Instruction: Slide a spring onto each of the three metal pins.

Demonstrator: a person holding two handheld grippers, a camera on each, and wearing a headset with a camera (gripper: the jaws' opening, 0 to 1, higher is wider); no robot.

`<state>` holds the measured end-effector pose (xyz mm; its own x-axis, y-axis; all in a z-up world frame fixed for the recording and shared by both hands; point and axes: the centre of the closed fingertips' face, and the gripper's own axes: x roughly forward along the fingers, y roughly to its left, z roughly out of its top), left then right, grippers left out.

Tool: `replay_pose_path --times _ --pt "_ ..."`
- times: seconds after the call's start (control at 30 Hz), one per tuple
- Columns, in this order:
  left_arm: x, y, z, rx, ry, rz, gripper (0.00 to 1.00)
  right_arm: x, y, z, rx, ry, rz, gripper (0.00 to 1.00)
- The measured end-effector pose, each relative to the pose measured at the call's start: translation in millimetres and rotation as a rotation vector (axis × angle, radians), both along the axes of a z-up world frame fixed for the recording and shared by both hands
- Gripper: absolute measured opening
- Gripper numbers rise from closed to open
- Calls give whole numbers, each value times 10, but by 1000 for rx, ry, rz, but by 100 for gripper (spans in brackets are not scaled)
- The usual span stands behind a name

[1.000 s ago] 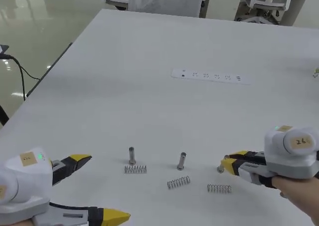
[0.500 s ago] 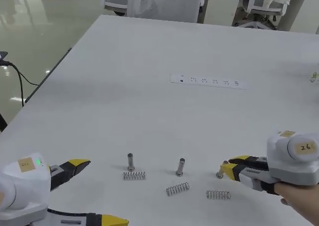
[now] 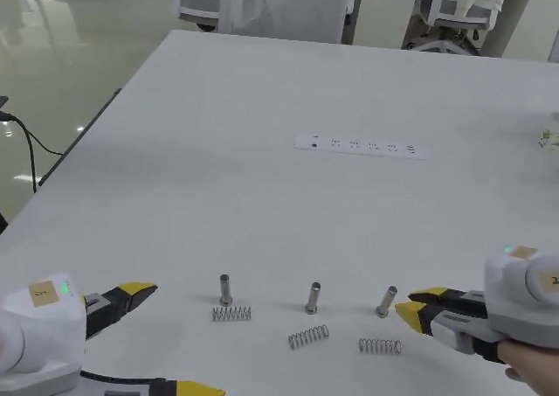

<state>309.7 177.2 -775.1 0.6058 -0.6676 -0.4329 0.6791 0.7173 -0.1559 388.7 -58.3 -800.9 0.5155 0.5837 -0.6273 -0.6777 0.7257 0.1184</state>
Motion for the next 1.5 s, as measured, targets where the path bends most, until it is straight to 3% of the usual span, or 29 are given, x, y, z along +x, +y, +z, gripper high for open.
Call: replay_pose_path --times 0.3,0.63,0.77,0.97,1.1,1.37,1.5 --pt "-6 15 3 4 -1 -1 96 -107 44 -28 -26 -2 72 12" --pt "-59 35 -27 0 8 5 96 -390 175 -188 -215 -39 360 13" --pt "-69 38 -32 0 9 6 96 -450 260 -205 -194 -14 399 14" --pt "-76 52 -31 -1 9 11 96 -474 252 -307 -300 -34 513 14" --pt "-84 50 -44 0 12 11 95 -461 210 -391 -340 -22 541 14" --pt "-105 33 -81 -1 20 6 95 -438 216 -458 -373 -22 574 13" --pt "-108 31 -88 0 20 6 95 -422 197 -512 -387 2 576 12"
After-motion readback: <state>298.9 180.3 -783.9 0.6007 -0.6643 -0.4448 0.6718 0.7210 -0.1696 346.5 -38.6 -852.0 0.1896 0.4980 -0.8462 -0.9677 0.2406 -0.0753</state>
